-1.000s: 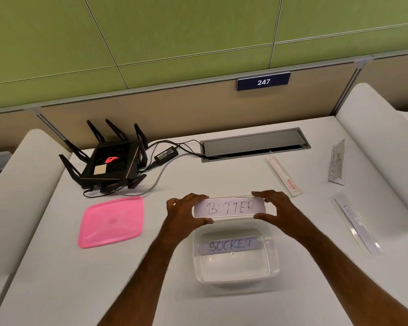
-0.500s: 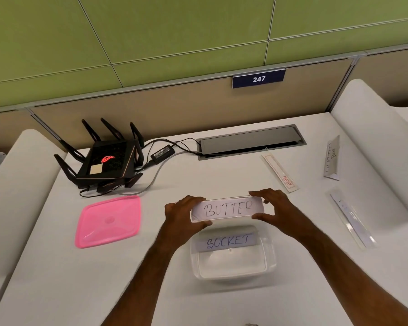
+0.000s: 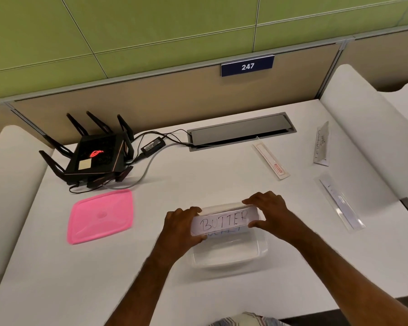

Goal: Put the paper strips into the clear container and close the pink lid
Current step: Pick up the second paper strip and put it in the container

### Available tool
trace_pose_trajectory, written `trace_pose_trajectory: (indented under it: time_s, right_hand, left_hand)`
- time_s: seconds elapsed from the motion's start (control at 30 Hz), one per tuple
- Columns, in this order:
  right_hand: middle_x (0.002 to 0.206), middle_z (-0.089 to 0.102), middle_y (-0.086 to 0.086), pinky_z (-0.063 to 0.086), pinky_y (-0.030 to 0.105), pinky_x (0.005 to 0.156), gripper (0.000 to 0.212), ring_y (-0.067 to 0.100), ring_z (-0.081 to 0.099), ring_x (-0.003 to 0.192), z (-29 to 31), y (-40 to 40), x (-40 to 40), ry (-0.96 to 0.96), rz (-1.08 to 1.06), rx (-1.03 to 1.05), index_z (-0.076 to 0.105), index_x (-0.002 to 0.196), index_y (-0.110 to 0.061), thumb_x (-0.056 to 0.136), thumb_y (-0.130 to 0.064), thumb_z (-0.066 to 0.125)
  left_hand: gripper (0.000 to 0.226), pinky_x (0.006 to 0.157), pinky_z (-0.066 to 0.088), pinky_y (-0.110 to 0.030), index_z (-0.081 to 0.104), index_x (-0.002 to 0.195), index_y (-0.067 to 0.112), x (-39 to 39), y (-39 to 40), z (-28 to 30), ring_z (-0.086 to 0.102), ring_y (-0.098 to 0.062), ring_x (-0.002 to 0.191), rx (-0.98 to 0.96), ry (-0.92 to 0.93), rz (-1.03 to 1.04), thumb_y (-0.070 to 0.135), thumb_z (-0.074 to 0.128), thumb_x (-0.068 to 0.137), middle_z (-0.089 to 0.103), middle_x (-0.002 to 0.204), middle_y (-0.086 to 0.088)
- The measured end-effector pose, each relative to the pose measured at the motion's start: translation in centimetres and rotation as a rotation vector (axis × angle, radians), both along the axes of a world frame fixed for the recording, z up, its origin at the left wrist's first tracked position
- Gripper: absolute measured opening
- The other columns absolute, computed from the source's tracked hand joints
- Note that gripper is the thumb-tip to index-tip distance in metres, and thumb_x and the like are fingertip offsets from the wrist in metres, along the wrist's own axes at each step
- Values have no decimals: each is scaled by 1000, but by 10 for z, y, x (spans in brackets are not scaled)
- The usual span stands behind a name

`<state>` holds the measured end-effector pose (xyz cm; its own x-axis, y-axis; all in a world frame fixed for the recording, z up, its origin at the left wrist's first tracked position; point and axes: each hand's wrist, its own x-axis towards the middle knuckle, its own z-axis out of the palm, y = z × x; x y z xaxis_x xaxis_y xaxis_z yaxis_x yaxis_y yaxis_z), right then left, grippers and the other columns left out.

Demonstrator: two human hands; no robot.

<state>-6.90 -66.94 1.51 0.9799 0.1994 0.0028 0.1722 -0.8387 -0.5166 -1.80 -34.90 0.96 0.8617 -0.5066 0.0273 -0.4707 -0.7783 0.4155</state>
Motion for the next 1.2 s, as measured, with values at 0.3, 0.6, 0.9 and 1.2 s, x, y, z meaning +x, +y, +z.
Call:
trace_pose_trajectory:
  time_s: [0.3, 0.6, 0.9, 1.2]
  right_hand:
    - [113, 57, -21, 25, 34, 91, 55, 10, 46, 110, -6, 8, -15, 64, 18, -140, 61, 115, -37, 67, -50, 85]
    - [105, 63, -16, 23, 40, 93, 42, 17, 54, 107, -16, 16, -23, 74, 89, -248, 68, 106, -31, 70, -45, 85]
    - [117, 67, -10, 24, 43, 102, 31, 19, 48, 122, -12, 29, -20, 152, 187, -465, 70, 120, -28, 91, -37, 68]
    - [101, 71, -4, 24, 45, 92, 17, 23, 54, 110, -25, 31, -21, 132, 184, -574, 74, 107, -26, 93, -28, 63]
  left_hand:
    - [64, 82, 43, -32, 59, 100, 24, -10, -7, -1, 56, -13, 84, 190, 17, -138, 62, 84, 55, 61, 93, 13]
    - [69, 83, 36, -29, 54, 105, 19, -14, -16, -3, 56, -18, 91, 437, 63, -246, 66, 79, 61, 61, 103, 6]
    - [50, 73, 28, -25, 61, 108, 17, -18, -23, -11, 53, -23, 100, 486, 119, -241, 53, 76, 76, 69, 107, 2]
    - [33, 88, 31, -23, 66, 108, 16, -24, -30, -19, 58, -23, 102, 503, 55, -227, 43, 67, 89, 69, 114, -3]
